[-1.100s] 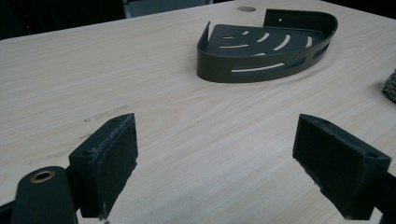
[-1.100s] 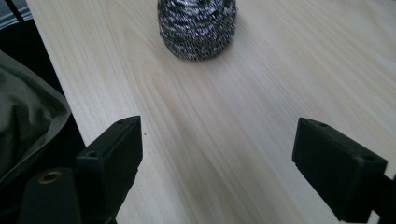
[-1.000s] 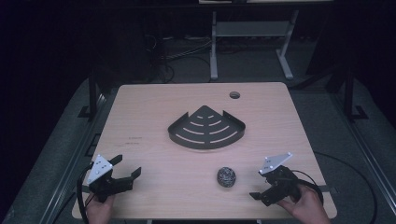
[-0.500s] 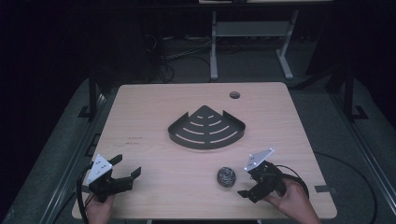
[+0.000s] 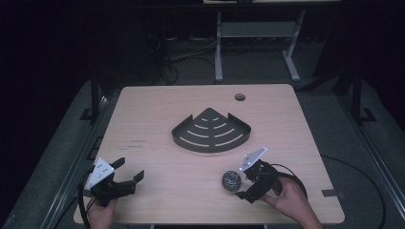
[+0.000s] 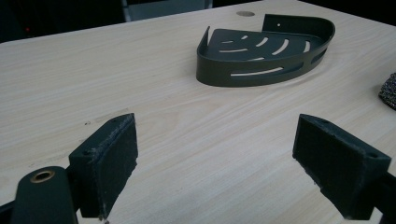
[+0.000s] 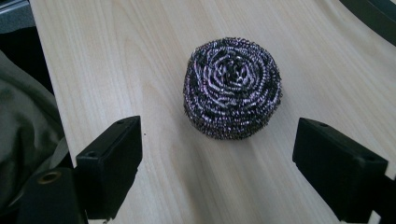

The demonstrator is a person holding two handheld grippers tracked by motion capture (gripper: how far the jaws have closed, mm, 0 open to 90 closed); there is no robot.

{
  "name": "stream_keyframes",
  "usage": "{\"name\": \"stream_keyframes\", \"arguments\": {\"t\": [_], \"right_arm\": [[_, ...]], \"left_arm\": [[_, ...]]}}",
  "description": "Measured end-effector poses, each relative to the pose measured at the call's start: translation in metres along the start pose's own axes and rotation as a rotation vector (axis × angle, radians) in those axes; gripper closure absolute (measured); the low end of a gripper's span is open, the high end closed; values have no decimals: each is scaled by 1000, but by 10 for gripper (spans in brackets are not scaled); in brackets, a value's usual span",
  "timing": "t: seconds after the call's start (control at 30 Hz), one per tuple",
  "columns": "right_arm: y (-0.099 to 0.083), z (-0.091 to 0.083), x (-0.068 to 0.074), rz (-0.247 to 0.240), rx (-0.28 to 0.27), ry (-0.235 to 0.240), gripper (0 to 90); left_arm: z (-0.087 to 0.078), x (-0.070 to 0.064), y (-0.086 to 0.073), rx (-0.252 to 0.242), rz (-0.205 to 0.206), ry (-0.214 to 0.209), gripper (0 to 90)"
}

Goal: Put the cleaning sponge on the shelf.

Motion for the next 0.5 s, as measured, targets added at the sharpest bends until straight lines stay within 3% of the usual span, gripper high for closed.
{"name": "stream_keyframes", "arguments": {"t": [0.5], "right_arm": [[12, 17, -4, -11, 53, 11, 155]], "left_arm": [[0, 0, 1, -3, -5, -5, 133]]}}
Point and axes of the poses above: each handheld gripper's, and its own axes: z roughly forward along the jaws, y roughly out of its top, x roughly to its left, the point moved 9 cm from there along z, roughly forward along the jaws, and after that the axes turned 1 degree about z, right-handed, at the moved point
